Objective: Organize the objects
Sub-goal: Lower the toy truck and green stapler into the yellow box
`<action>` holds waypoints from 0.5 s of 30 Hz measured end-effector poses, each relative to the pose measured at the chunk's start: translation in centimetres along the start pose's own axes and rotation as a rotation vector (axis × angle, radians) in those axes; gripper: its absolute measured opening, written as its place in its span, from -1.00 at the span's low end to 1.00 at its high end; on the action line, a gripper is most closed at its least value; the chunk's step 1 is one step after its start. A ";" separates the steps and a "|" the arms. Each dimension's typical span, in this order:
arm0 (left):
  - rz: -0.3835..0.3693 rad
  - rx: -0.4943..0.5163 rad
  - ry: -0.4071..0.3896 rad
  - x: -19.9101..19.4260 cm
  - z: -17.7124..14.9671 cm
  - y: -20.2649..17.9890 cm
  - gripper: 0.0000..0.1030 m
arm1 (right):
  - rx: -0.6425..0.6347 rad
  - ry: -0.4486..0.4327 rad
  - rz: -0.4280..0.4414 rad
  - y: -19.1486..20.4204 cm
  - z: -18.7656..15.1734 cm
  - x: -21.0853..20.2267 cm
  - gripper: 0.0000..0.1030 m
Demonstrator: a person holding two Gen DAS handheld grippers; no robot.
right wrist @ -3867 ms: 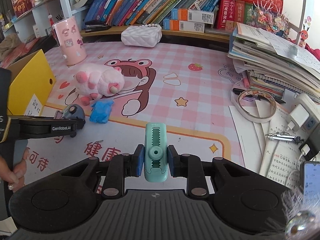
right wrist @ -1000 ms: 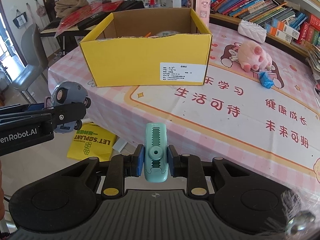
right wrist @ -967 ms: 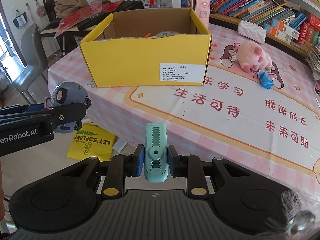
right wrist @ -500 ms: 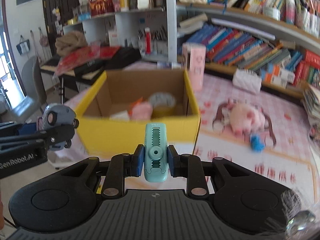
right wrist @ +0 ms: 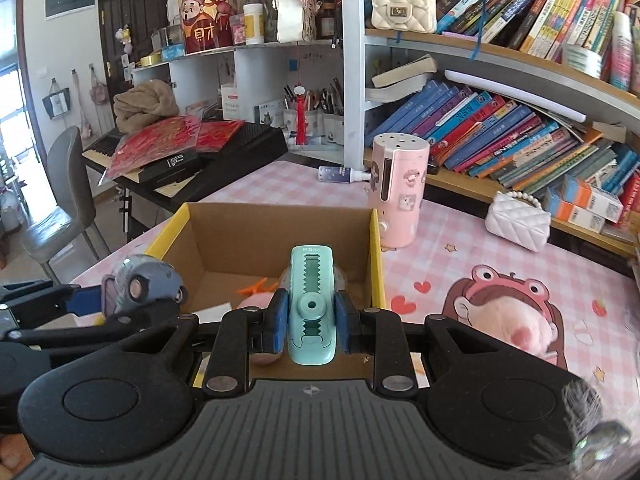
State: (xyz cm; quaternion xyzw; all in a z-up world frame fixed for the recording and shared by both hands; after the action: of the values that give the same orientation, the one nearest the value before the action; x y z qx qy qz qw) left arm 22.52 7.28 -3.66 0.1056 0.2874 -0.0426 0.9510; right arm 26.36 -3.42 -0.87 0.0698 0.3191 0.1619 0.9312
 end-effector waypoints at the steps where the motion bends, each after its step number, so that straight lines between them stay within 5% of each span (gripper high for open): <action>1: 0.005 0.016 0.016 0.7 -0.1 -0.2 -0.21 | 0.002 0.000 0.001 -0.1 0.3 0.4 -0.55; 15: -0.015 0.059 0.167 5.8 -1.4 -1.3 -0.20 | -0.054 0.116 0.073 0.8 1.2 7.4 -0.55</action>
State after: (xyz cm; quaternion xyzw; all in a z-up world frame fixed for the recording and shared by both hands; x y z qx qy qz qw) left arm 26.43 6.22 -8.22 0.1345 0.3652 -0.0490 0.9199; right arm 32.36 -0.15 -3.97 0.0469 0.3653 0.2082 0.9061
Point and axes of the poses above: each gripper's, at about its wrist camera, not at the fingertips, and x roughly the way its jaws point, y to its left, z to its top, the point moved 9 cm from there along x, roughly the way its jaws point, and after that the axes turned 13 degrees about x, right-handed, at the moved point
